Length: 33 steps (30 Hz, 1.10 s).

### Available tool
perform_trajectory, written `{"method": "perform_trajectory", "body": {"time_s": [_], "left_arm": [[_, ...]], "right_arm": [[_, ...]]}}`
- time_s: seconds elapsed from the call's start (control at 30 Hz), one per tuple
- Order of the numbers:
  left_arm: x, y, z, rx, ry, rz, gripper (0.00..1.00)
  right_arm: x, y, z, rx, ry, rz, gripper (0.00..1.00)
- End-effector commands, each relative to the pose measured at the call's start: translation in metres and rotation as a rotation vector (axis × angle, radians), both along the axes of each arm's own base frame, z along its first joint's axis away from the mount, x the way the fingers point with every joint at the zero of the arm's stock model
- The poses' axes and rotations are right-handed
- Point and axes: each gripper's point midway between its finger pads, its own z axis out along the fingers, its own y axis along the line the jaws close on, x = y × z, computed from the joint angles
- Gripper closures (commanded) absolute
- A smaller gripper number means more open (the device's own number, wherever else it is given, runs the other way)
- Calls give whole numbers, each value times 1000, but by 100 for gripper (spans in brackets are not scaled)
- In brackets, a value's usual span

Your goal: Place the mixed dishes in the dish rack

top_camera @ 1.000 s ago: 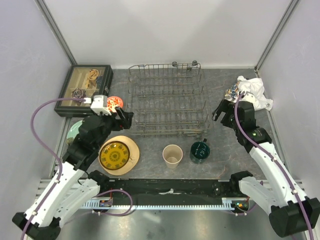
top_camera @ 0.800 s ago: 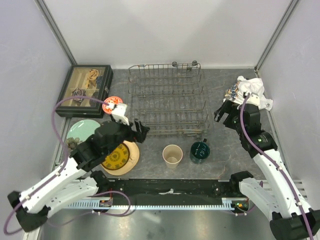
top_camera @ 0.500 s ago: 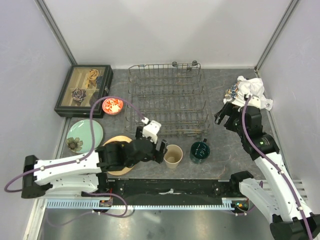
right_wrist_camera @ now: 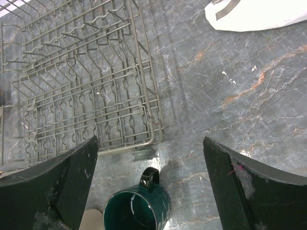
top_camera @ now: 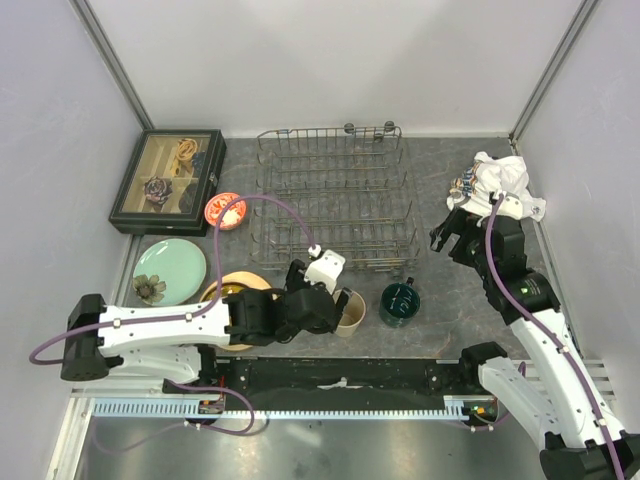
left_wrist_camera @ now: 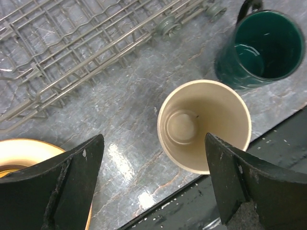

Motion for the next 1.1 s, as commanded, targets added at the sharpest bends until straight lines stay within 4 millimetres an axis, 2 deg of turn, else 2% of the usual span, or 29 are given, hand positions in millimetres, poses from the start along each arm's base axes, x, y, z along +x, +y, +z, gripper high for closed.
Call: {"method": "perform_trajectory", "body": {"time_s": [0.0, 0.27, 0.67, 1.0, 1.07], "left_arm": [[9, -5, 10, -14, -28, 64, 10], [8, -14, -6, 22, -1, 69, 30], [7, -22, -30, 111, 31, 64, 39], [9, -30, -34, 141, 30, 55, 50], [8, -30, -35, 143, 32, 53, 55]], "right_arm": [[-2, -1, 0, 9, -7, -14, 2], [-6, -5, -3, -1, -6, -26, 2], [-7, -8, -7, -9, 1, -42, 2], [-8, -11, -12, -26, 11, -47, 2], [-9, -11, -13, -27, 11, -49, 2]]}}
